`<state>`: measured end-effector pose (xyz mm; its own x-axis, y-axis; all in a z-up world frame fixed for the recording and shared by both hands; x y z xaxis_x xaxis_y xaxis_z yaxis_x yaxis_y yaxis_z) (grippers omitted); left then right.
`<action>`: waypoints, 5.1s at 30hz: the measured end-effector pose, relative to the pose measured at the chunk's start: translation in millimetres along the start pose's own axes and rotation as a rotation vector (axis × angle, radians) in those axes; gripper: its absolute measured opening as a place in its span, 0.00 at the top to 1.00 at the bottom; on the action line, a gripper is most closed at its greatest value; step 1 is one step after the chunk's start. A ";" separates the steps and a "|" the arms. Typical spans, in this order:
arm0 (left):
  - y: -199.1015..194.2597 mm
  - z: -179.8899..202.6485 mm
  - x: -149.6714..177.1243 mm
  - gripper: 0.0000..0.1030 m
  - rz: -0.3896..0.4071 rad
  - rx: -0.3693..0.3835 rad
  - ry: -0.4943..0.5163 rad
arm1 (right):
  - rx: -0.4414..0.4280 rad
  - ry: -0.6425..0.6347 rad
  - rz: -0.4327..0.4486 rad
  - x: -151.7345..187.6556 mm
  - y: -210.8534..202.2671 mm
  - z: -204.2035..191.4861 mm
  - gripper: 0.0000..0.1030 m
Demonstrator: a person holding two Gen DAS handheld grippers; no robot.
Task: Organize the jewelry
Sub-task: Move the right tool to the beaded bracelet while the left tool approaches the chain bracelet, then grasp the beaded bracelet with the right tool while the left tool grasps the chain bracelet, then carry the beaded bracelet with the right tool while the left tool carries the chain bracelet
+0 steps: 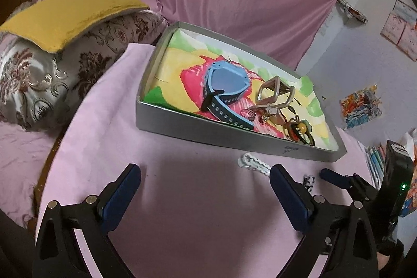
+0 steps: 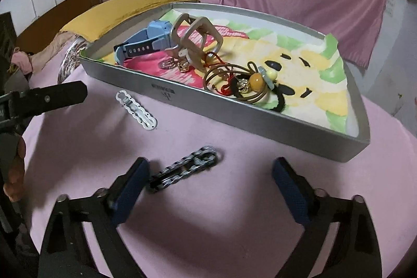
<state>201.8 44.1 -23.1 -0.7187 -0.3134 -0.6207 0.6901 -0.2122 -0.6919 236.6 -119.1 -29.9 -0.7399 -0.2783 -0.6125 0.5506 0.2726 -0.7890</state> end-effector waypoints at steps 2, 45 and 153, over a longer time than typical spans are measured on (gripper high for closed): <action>0.4 5.3 0.5 0.08 0.000 0.002 0.009 | -0.006 -0.006 0.007 1.2 -2.5 3.2 0.26; 23.5 58.4 14.1 0.76 -0.049 -0.063 0.184 | -0.108 -0.072 0.042 5.7 -12.8 25.7 0.79; -52.8 98.2 -47.5 0.98 0.643 0.082 0.342 | 0.072 0.040 0.752 -65.6 -118.9 17.5 0.89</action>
<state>207.9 -20.7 79.1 -0.1467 -0.0959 -0.9845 0.9791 -0.1560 -0.1307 226.4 -149.4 103.3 -0.1673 -0.0072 -0.9859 0.9353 0.3150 -0.1610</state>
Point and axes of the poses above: each gripper's, at about its wrist camera, not at the fingertips, and y roughly the way its jaws point, z to its right, x to its underside, the point moved 4 cm from there along y, roughly the way its jaws point, and after that the axes turned 2 degrees about z, right-handed, at the moved point
